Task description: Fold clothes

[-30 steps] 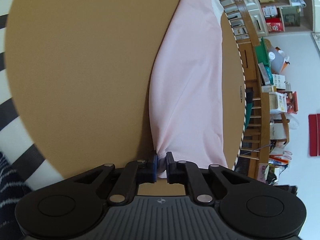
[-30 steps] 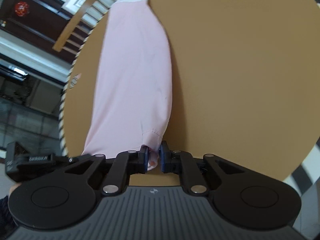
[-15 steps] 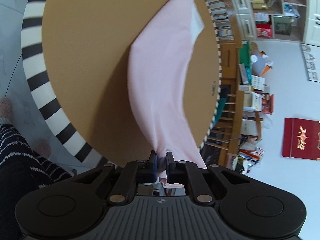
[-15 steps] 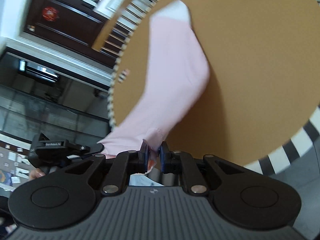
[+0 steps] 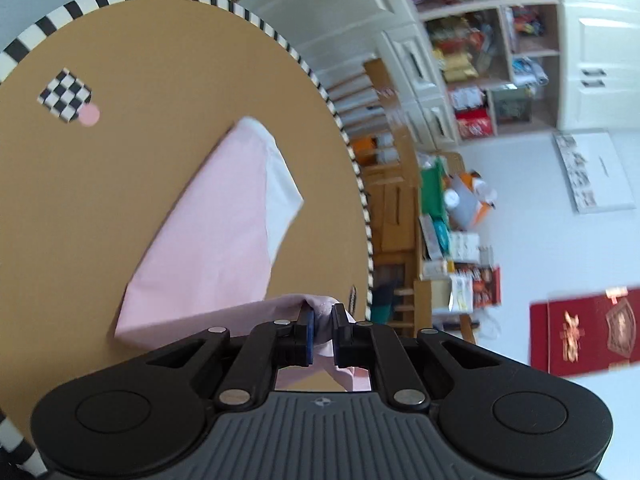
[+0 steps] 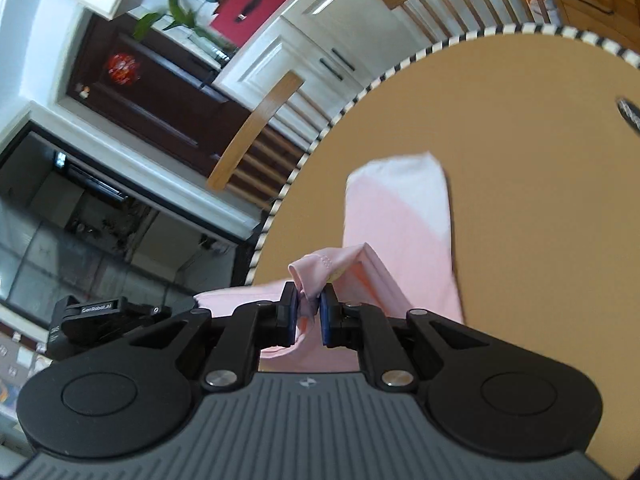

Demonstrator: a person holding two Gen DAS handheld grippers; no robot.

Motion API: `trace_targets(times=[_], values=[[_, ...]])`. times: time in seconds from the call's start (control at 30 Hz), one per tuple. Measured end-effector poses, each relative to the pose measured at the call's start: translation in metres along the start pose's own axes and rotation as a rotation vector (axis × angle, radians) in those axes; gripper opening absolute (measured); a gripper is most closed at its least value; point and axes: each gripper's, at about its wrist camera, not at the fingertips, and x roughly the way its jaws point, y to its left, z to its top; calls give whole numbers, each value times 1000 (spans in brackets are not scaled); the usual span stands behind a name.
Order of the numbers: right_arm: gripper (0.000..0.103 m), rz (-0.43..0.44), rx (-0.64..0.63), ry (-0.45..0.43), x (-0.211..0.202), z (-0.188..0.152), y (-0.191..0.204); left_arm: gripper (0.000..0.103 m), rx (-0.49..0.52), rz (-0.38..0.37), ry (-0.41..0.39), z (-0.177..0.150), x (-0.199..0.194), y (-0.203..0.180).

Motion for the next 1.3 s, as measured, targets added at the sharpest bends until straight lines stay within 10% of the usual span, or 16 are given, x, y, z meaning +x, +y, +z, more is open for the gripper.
trace_targets(times=[0.47, 0.63, 0.7, 0.83, 0.97, 1.1, 1.3], values=[[12, -235, 187, 80, 197, 123, -85, 10, -121, 191, 66, 187, 199, 52], [52, -324, 312, 80, 230, 124, -121, 29, -241, 199, 93, 213, 242, 89], [50, -313, 312, 22, 226, 125, -125, 42, -315, 121, 50, 219, 240, 100], [45, -289, 36, -169, 201, 120, -107, 46, -162, 75, -101, 226, 205, 92], [42, -330, -295, -56, 221, 89, -89, 49, 182, 148, -117, 198, 191, 75], [26, -393, -445, -13, 259, 66, -88, 49, 175, 151, -80, 168, 197, 85], [30, -462, -496, 32, 285, 53, -86, 51, 109, 136, -59, 141, 203, 97]])
